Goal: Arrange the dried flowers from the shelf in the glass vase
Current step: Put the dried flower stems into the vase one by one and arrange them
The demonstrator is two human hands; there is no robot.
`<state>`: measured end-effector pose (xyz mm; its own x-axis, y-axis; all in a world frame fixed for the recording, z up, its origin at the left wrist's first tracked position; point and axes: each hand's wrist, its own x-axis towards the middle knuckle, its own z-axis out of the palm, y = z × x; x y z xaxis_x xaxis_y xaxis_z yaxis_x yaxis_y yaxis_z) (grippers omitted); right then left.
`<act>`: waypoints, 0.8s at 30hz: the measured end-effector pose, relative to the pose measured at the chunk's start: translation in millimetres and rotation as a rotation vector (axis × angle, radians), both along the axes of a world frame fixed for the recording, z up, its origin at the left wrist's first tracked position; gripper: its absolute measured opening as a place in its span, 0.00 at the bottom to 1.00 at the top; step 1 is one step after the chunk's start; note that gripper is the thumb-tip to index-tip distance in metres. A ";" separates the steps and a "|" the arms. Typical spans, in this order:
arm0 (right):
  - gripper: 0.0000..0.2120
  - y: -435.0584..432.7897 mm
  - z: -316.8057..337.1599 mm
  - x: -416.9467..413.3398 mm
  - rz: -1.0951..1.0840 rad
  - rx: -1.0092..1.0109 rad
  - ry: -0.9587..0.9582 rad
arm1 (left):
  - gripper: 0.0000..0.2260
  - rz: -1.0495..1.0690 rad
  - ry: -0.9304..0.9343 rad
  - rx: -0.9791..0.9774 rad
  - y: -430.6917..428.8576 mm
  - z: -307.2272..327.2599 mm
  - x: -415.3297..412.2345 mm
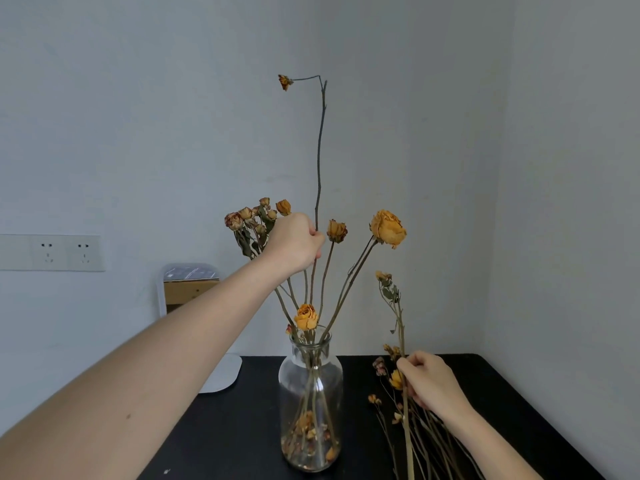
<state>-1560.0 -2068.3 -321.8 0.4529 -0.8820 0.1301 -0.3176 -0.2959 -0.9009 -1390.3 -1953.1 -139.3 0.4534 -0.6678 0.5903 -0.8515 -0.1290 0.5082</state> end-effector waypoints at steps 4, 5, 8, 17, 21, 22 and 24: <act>0.07 -1.6 -2.0 0.4 0.000 -0.008 0.017 | 0.13 -0.008 0.085 0.141 -3.1 -4.8 -0.3; 0.07 -2.1 -2.6 0.3 -0.001 -0.009 0.020 | 0.12 -0.009 0.106 0.166 -3.7 -5.4 -0.4; 0.07 -2.6 -4.1 0.0 0.000 -0.015 0.027 | 0.08 -0.032 0.174 0.154 -5.8 -6.0 -0.5; 0.07 -2.1 -5.4 1.6 0.003 -0.022 0.030 | 0.05 -0.045 0.201 0.162 -8.0 -12.3 -0.8; 0.07 -1.8 -6.2 2.8 0.002 -0.015 0.029 | 0.10 0.017 0.129 0.337 -9.9 -18.4 -0.2; 0.07 -1.9 -6.5 3.1 0.001 -0.018 0.033 | 0.11 0.019 0.125 0.321 -11.0 -18.8 0.9; 0.07 -2.3 -6.9 3.4 -0.003 -0.024 0.038 | 0.11 0.024 0.130 0.263 -12.4 -18.1 2.7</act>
